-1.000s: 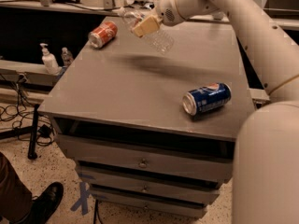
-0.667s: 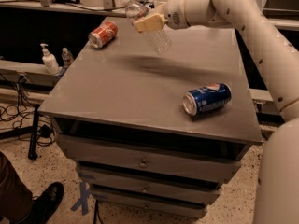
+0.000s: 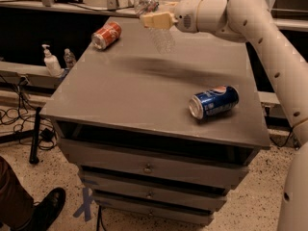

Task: Place water bottle upright

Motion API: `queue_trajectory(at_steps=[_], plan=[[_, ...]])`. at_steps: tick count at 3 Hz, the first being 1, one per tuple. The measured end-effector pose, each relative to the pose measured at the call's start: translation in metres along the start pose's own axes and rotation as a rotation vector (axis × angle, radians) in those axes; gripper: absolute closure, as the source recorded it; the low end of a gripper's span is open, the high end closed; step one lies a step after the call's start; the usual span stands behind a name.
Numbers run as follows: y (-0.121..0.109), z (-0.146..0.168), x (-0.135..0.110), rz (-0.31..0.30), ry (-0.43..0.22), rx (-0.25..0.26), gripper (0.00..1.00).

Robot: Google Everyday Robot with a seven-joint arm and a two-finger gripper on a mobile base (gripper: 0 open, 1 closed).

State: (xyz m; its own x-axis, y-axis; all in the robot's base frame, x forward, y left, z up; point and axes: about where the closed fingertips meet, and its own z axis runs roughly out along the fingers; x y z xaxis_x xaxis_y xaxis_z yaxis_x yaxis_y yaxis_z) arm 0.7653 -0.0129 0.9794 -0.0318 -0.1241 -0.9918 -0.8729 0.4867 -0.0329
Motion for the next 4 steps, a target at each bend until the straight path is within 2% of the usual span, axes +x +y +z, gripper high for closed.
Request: queue_trajectory(at_steps=[1,2,3,4], plan=[[0.0,0.0,0.0,0.0,0.0,0.0,1.0],[-0.012,-0.02,0.006,0.028,-0.054,0.015,1.0],[-0.034,-0.053,0.015,0.061,-0.126,0.058,1.0],[-0.055,-0.081,0.022,0.073,-0.161,0.093,1.0]])
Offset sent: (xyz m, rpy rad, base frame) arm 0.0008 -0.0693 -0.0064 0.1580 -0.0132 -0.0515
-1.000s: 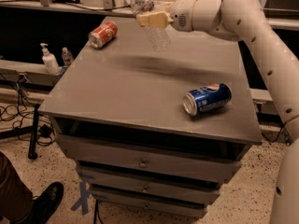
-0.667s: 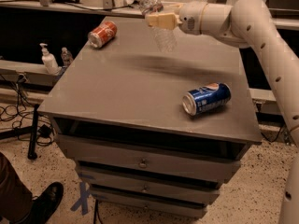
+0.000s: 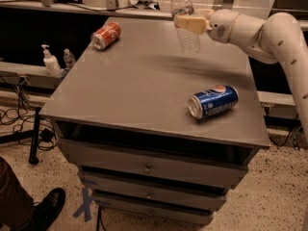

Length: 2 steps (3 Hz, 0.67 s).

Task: Place water bottle upright

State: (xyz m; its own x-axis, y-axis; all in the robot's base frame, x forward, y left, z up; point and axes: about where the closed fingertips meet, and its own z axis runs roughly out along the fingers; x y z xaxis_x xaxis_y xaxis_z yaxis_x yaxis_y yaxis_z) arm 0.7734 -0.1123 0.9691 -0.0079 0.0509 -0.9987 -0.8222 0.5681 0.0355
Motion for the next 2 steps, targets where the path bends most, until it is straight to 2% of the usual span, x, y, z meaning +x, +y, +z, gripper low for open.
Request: queue_trajectory(at_steps=[2], plan=[[-0.038,-0.051,0.01,0.064,-0.121,0.073,1.0]])
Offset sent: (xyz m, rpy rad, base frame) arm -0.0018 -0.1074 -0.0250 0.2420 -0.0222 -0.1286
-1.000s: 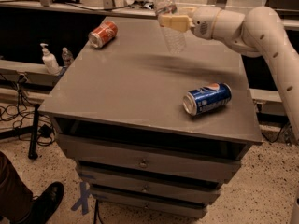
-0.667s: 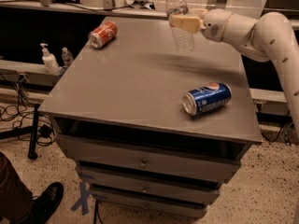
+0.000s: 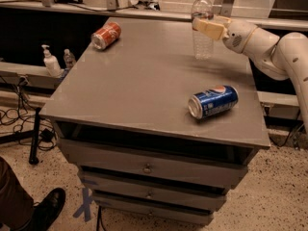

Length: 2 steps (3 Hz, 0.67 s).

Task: Place water bottle upright

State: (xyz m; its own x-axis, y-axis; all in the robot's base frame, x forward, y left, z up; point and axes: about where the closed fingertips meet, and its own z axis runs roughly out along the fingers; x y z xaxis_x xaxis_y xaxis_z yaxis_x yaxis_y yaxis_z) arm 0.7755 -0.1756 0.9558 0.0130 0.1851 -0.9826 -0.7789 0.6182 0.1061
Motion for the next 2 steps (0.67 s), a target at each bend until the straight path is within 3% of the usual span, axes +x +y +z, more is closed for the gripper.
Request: queue_trajectory(at_steps=[2], plan=[[-0.019,-0.03,0.004,0.053,-0.097,0.042,1.0]])
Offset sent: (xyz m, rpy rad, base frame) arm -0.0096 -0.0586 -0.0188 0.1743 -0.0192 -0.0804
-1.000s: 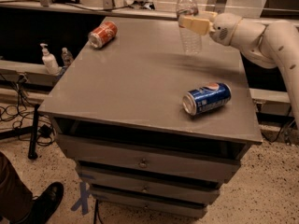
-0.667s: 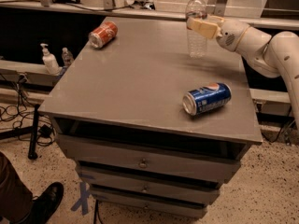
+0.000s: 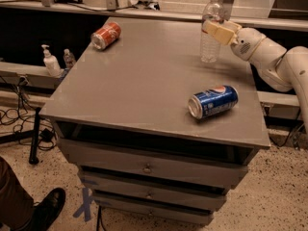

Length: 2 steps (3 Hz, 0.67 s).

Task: Place water bottle upright

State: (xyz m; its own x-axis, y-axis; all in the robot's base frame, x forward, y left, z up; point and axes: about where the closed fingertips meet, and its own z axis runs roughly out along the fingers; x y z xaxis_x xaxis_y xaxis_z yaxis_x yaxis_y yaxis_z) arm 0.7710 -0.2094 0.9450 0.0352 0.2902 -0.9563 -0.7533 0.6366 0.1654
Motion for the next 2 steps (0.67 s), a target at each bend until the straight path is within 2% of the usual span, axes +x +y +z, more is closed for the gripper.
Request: queue_trajectory(at_steps=[2], plan=[[-0.0065,-0.0169,0.0053,0.05,-0.088,0.035,1.0]])
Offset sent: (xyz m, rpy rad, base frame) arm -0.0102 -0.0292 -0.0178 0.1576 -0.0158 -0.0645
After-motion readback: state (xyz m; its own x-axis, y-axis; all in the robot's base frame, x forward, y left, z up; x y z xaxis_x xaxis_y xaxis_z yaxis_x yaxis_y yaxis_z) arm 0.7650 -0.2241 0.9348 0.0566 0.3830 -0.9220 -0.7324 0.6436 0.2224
